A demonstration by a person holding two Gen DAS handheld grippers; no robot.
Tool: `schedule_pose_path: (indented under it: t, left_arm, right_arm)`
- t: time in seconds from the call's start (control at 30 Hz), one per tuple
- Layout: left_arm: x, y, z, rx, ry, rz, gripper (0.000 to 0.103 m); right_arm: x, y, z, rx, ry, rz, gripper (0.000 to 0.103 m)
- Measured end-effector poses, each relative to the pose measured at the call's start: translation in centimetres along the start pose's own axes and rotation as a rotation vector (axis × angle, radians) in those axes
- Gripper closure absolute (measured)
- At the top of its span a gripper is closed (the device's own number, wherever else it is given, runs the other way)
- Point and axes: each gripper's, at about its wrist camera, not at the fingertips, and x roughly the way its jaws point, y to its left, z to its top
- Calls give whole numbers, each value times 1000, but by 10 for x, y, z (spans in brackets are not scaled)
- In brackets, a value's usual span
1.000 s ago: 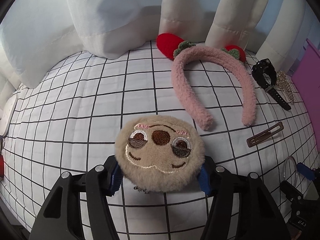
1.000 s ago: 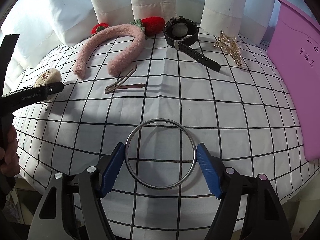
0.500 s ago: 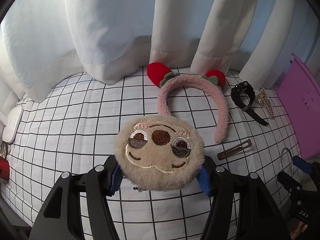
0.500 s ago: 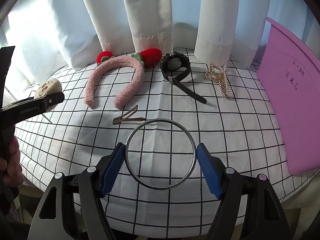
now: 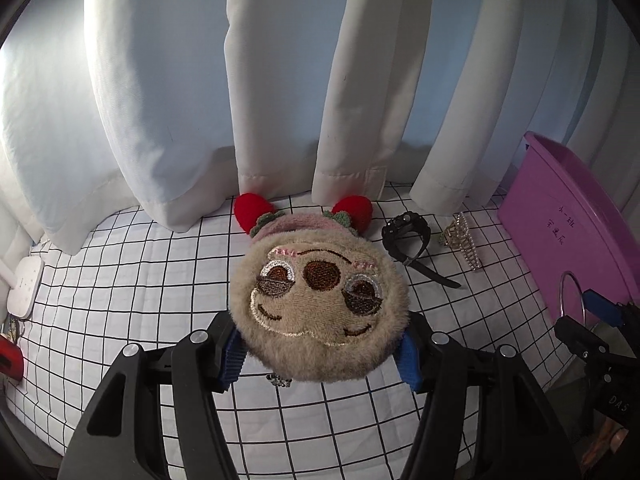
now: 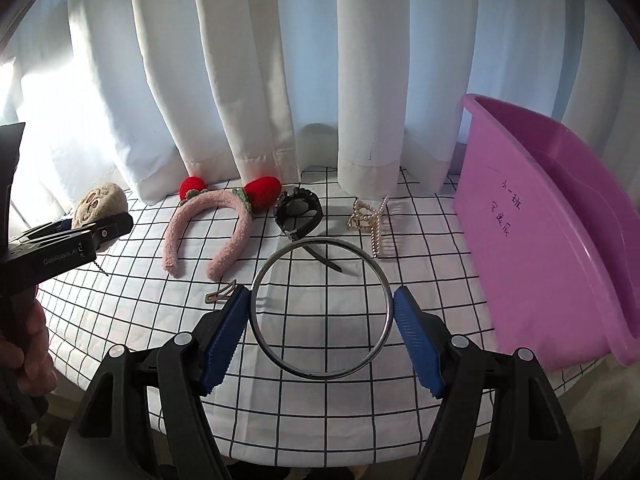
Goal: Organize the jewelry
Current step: 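Carry the plush keychain and large bangle over the pink tub and release both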
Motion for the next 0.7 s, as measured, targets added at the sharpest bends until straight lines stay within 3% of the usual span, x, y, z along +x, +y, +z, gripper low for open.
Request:
schedule_pose_path:
  t: [0.4,0.7]
  left_arm:
    - [-29,-100,29,104,-76,-96,45]
    - [-41,-188,56,176,-138,-194,44]
  right_arm:
    - [-68,-67,23,47,-147,-23,32]
    - [-108,-143,34,108,-220,-101,32]
